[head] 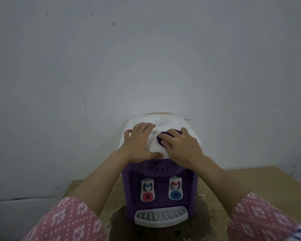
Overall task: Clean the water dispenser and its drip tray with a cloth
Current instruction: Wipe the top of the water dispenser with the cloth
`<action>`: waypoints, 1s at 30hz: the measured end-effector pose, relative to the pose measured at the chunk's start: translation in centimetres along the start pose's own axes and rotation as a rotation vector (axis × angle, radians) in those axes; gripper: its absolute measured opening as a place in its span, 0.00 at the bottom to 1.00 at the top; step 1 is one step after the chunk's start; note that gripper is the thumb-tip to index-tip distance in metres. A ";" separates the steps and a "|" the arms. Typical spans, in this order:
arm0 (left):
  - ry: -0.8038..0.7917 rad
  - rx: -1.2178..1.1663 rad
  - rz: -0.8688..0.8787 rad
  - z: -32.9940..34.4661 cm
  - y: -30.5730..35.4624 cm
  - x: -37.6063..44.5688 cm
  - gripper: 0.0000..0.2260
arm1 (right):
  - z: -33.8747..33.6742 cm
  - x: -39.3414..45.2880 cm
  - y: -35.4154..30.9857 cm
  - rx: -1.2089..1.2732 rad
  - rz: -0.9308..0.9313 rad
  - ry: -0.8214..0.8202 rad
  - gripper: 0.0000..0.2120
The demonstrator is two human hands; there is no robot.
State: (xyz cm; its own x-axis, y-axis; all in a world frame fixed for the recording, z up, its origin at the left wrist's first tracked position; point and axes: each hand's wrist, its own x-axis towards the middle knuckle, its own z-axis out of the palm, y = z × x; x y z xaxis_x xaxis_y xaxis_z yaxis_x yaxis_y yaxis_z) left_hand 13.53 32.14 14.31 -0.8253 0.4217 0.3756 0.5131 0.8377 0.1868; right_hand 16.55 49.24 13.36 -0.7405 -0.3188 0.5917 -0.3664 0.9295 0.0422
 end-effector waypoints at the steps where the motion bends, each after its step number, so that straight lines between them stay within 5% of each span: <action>1: -0.005 0.001 0.002 0.2 -0.2 0.2 0.44 | 0.1 0.0 0.4 0.028 0.019 0.032 0.15; 8: -0.058 -0.024 0.006 0.2 -1.3 1.2 0.49 | -0.1 1.2 3.3 0.063 0.391 -0.011 0.15; 14: -0.147 0.015 0.045 -0.4 -1.1 2.2 0.54 | 0.5 1.1 -0.5 0.144 0.116 0.027 0.14; 22: -0.146 0.001 0.015 -0.1 -1.9 2.8 0.58 | 0.4 1.4 3.0 0.186 0.496 0.064 0.13; 30: -0.076 0.028 0.043 -0.1 -2.3 2.2 0.53 | 0.8 0.7 -0.3 0.208 0.168 0.124 0.11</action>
State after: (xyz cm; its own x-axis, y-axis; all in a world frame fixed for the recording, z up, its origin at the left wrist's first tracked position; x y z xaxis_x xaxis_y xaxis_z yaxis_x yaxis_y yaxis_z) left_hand 10.60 31.12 14.76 -0.8186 0.4816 0.3130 0.5426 0.8271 0.1466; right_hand 15.65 48.55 13.10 -0.7306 -0.1270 0.6709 -0.3619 0.9053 -0.2226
